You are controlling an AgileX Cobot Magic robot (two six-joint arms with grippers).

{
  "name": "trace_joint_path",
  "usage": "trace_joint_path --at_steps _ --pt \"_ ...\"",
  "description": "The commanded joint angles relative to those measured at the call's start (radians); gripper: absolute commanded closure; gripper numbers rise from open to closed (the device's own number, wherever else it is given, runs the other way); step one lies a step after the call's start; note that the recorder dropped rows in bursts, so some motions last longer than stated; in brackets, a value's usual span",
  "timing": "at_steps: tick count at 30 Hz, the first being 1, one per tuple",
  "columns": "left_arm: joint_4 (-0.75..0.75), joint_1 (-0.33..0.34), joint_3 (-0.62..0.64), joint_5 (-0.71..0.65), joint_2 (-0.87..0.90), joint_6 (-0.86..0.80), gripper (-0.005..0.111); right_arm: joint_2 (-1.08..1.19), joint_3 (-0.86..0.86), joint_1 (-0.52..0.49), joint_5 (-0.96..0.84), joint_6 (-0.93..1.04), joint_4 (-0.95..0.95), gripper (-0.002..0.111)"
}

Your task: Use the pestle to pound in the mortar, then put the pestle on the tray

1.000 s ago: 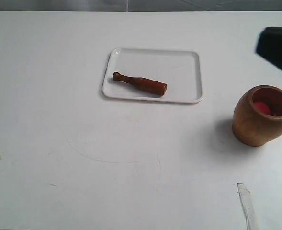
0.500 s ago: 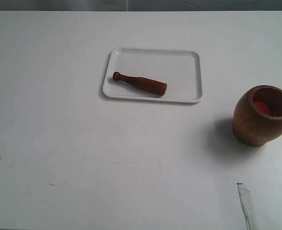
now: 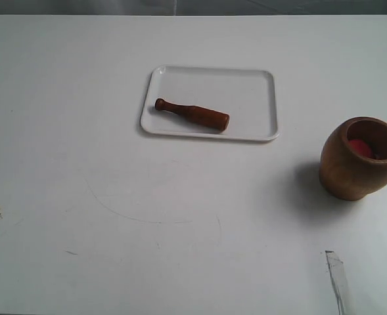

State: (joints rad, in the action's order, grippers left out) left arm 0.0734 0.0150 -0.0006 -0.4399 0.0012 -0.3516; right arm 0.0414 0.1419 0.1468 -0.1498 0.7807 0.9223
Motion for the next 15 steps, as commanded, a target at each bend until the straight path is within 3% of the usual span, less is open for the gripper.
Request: trace_joint_path --at_steps 1,3,6,9,11,15 --pt "-0.007 -0.008 0.001 0.003 -0.001 0.008 0.107 -0.002 -0.033 -0.007 0.012 -0.023 -0.027 0.108" --pt "-0.007 -0.008 0.001 0.003 -0.001 0.008 0.107 -0.002 -0.055 -0.007 0.012 -0.142 -0.201 0.108" --pt "-0.007 -0.008 0.001 0.003 -0.001 0.008 0.107 -0.002 -0.082 -0.007 0.014 -0.561 -0.647 0.108" --pt "-0.007 -0.008 0.001 0.003 -0.001 0.008 0.107 -0.002 -0.116 -0.007 0.059 -0.874 -0.953 0.108" --pt "-0.007 -0.008 0.001 0.003 -0.001 0.008 0.107 -0.002 -0.142 -0.007 0.144 -0.925 -1.025 0.108" --pt "-0.007 -0.008 0.001 0.003 -0.001 0.008 0.107 -0.002 -0.142 -0.007 0.071 -0.858 -1.025 0.108"
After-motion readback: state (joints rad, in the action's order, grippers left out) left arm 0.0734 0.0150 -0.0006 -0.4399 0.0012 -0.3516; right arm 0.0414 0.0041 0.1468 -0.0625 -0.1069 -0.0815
